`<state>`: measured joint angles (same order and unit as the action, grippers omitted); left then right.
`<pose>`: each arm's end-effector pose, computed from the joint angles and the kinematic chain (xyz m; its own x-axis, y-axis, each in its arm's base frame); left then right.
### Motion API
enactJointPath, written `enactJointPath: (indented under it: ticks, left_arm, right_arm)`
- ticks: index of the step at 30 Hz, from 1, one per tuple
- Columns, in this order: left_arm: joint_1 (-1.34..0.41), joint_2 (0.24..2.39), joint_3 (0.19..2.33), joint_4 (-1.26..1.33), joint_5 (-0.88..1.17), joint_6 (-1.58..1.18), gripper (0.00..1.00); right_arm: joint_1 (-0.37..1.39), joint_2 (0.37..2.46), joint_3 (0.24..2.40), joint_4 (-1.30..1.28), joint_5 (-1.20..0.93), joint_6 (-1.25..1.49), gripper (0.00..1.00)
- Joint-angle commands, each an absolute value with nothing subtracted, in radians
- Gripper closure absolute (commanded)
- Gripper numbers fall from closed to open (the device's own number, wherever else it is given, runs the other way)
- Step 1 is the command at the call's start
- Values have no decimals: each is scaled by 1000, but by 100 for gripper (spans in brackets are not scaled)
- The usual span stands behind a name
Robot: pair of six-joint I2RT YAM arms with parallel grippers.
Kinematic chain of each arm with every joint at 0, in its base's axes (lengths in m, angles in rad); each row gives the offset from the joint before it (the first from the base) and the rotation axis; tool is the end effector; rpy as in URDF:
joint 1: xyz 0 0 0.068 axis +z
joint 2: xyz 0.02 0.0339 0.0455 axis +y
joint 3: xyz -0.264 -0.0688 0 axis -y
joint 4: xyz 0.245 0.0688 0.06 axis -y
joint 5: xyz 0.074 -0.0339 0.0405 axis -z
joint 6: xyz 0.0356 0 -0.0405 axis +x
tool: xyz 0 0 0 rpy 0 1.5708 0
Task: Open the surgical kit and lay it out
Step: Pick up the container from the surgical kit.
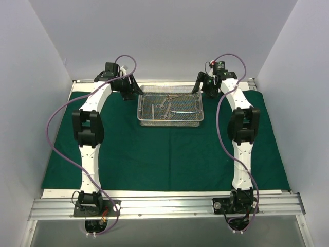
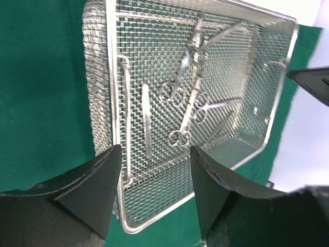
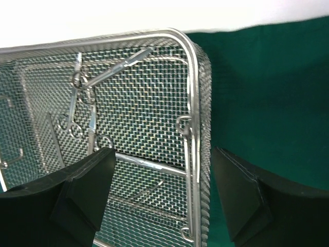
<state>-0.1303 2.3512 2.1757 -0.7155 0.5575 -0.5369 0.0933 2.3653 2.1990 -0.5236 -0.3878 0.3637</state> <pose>0.5161 -0.0866 0.2364 -0.8877 -0.3214 -0.3297 -0.0163 0.7376 -0.6751 0.5388 0.0639 0.2490 -0.7262 0.2628 -0.6352 -0.1266 0.8571 0.4993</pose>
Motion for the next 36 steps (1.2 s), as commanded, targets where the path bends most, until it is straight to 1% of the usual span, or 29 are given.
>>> enactJointPath:
  ticks: [1,8,13,27,29,30,33,34,35,36]
  left_arm:
    - [-146,2375,2269,-801,470,-503,36]
    - [-178,2373,2298,-841,368,-486,36]
    - [-181,2379,2307,-864,331,-494,36]
    - [-183,2460,2344,-877,373,-500,38]
    - [-183,2473,2353,-879,380,-502,38]
    - [-183,2476,2358,-880,383,-502,39]
    - [-181,2488,2390,-891,387,-500,45]
    - [-179,2491,2398,-891,393,-502,50]
    - [-179,2491,2419,-894,408,-503,65]
    - [-178,2490,2430,-896,413,-514,72]
  right_arm:
    - [84,2356,2184,-563,-365,336,26]
    - [95,2378,2189,-564,-364,330,27]
    - [94,2391,2189,-566,-370,334,29]
    - [113,2448,2218,-563,-394,356,34]
    - [120,2457,2229,-564,-394,359,37]
    - [120,2460,2232,-565,-393,362,39]
    - [129,2468,2255,-568,-388,368,53]
    - [130,2470,2263,-569,-387,374,70]
    - [132,2473,2281,-568,-390,382,78]
    - [135,2471,2293,-568,-396,399,90]
